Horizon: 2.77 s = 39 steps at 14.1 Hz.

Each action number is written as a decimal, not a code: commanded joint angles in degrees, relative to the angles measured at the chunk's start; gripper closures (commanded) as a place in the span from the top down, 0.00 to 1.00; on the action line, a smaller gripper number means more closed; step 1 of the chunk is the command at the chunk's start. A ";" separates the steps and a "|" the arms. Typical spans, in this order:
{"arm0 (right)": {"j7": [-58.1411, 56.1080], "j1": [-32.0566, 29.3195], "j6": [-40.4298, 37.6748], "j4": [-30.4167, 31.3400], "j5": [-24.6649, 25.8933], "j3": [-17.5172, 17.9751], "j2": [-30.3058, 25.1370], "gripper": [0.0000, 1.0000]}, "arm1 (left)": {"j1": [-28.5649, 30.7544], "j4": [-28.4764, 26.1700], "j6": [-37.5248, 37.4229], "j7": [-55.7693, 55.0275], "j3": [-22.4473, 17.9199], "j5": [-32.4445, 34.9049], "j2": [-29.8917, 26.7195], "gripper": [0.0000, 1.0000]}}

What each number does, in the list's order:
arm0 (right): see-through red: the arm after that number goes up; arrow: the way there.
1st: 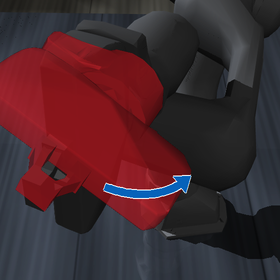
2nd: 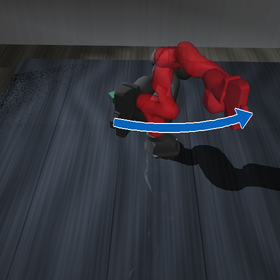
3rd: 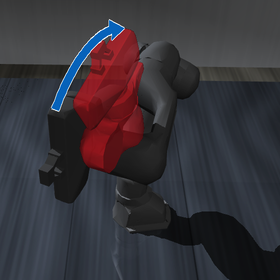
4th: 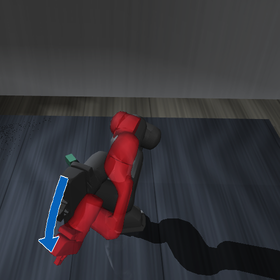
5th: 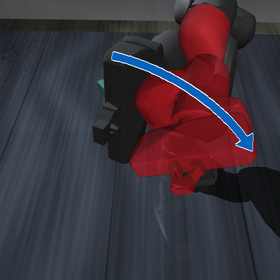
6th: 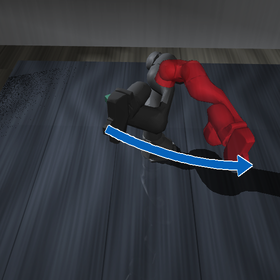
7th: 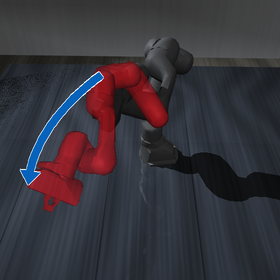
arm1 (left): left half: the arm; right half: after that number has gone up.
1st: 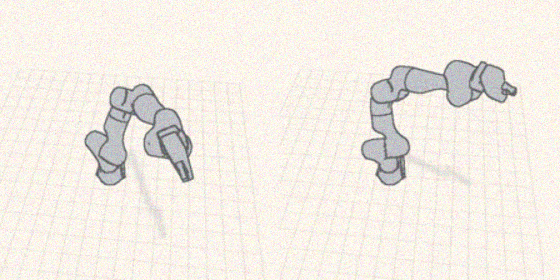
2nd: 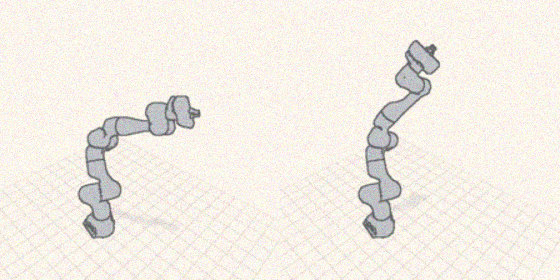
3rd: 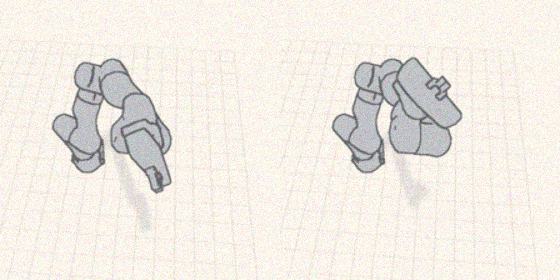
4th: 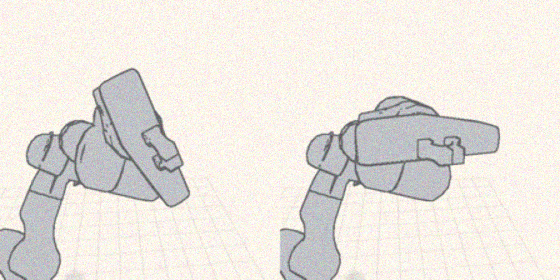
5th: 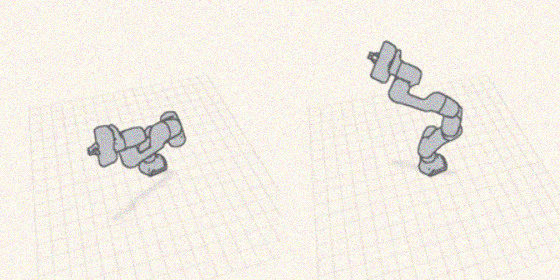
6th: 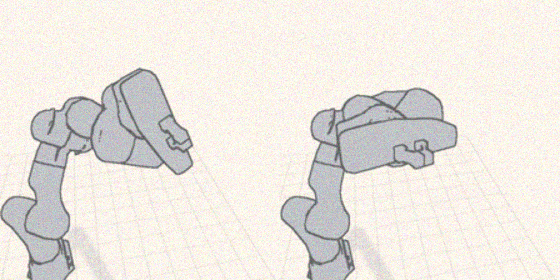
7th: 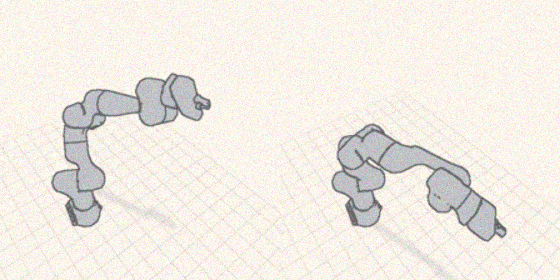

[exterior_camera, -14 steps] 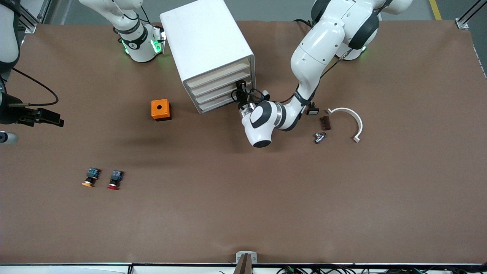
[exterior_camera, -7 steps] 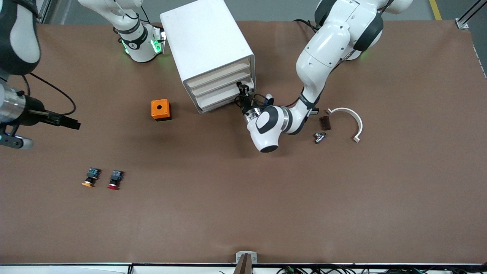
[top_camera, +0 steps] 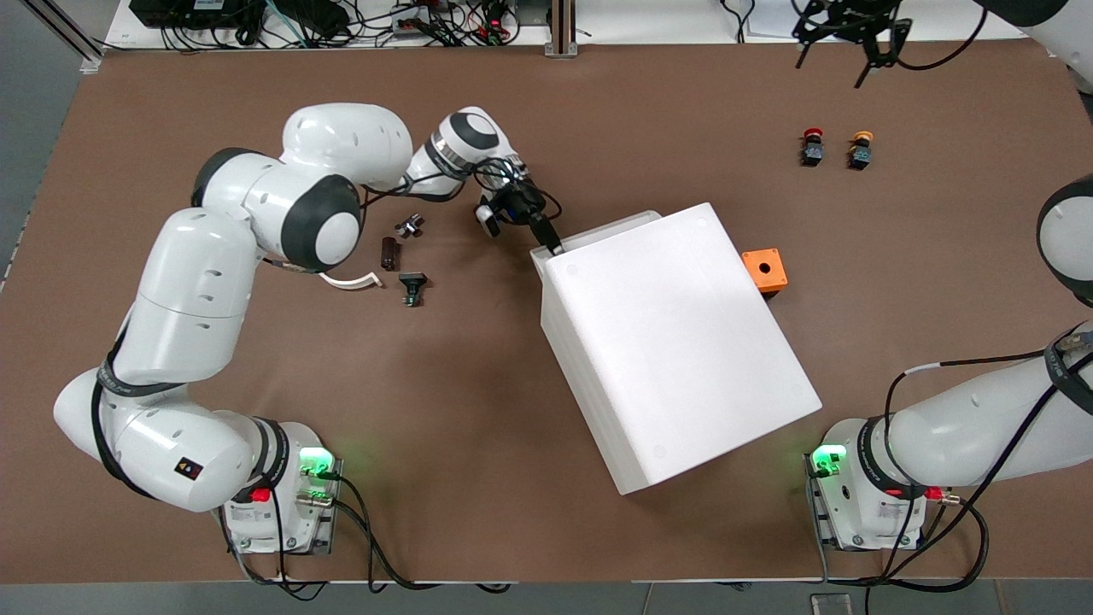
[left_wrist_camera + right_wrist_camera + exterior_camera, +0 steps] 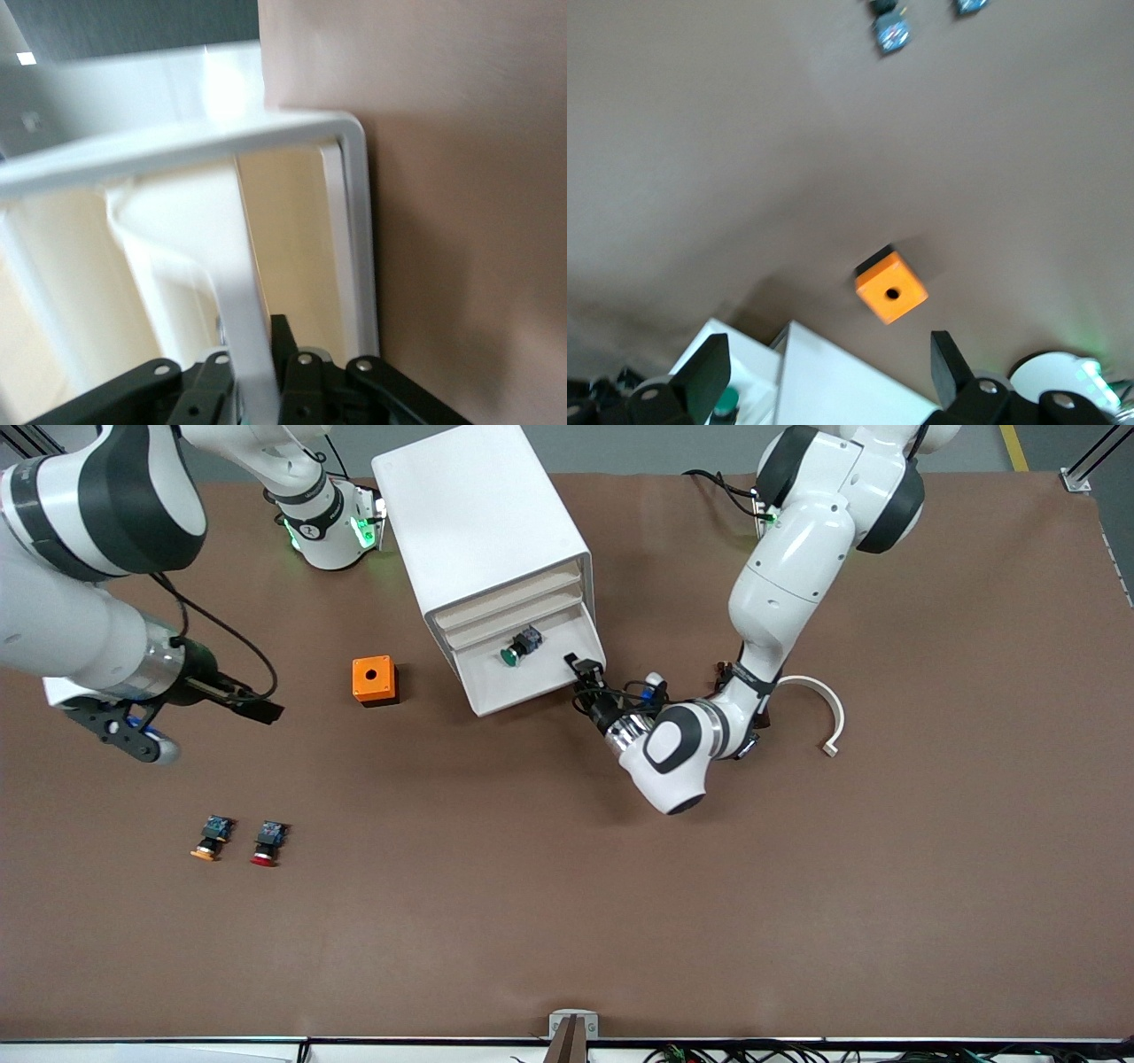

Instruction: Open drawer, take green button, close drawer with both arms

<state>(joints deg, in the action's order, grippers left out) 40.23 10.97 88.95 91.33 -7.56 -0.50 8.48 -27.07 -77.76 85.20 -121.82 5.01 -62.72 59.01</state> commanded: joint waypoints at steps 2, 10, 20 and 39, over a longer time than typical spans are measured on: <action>6.78 4.92 3.33 1.57 -2.19 -0.46 -0.84 1.00 | 3.60 1.39 2.69 -1.75 0.44 -3.28 0.75 0.18; 24.10 20.65 17.98 11.48 -1.23 -0.55 -1.19 1.00 | 3.96 1.65 4.01 0.96 0.44 -3.37 0.49 1.00; 43.52 34.46 37.69 18.44 5.01 -0.55 6.98 1.00 | 4.66 10.35 2.96 23.95 -1.14 1.01 -1.88 1.00; 49.25 39.91 45.96 22.23 5.10 -0.82 13.66 0.88 | -2.71 7.37 20.87 55.99 -1.85 45.74 -20.08 1.00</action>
<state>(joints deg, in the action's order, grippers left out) 88.48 50.40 134.13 113.79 -3.22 -1.05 21.23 -29.04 -67.76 103.52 -66.70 3.48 -20.61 39.98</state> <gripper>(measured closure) 0.088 0.000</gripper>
